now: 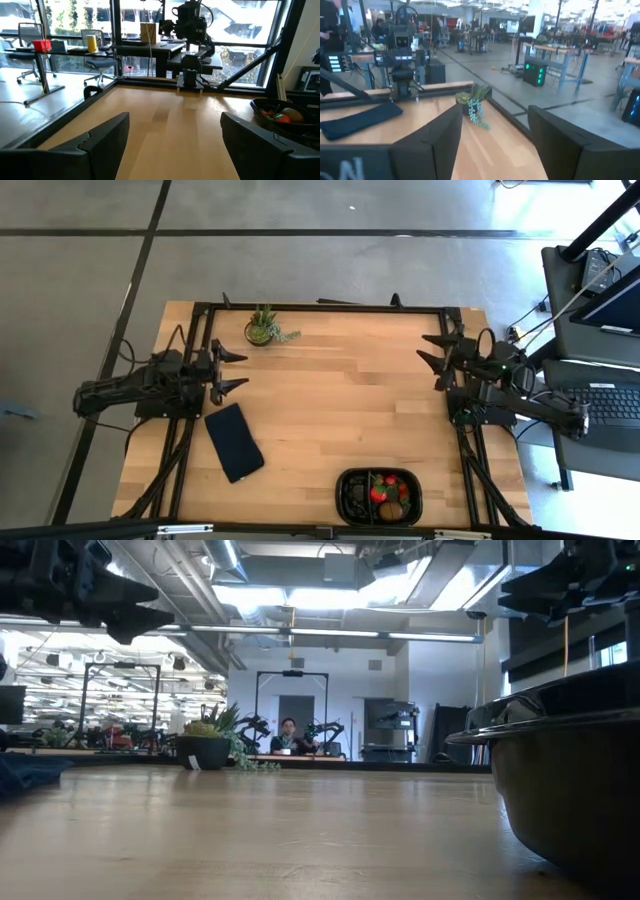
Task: Pick and placing Produce into tupperware
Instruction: Return to Home Position
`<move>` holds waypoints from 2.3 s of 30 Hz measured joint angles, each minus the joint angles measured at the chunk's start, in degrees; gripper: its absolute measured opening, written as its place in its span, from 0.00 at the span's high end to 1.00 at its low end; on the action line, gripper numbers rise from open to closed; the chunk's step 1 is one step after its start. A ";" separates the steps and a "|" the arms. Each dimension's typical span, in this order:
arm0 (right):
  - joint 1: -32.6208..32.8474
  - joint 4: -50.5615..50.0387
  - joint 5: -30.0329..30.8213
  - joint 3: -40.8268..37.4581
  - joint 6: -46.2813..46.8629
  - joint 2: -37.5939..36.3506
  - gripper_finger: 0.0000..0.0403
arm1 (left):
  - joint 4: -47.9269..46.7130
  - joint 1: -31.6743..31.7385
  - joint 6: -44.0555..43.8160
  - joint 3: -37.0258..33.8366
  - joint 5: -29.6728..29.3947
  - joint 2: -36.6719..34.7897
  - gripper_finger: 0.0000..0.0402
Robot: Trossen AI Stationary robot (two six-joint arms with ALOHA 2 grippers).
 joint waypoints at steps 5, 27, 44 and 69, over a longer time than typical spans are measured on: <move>0.00 -3.18 -0.01 0.00 2.27 -1.61 0.43 | 0.47 0.00 -0.64 -1.03 -0.02 0.00 0.25; 0.02 23.09 0.00 -18.86 -0.20 -3.11 0.43 | 1.52 0.00 -0.13 -1.01 -0.04 0.00 0.25; 0.02 21.91 -0.01 -18.84 2.43 -3.08 0.43 | 11.91 0.00 -1.22 -6.64 2.54 0.00 0.25; 0.02 11.48 -0.03 -18.84 5.18 -2.95 0.43 | 10.46 0.02 -4.48 -8.09 4.26 -0.02 0.25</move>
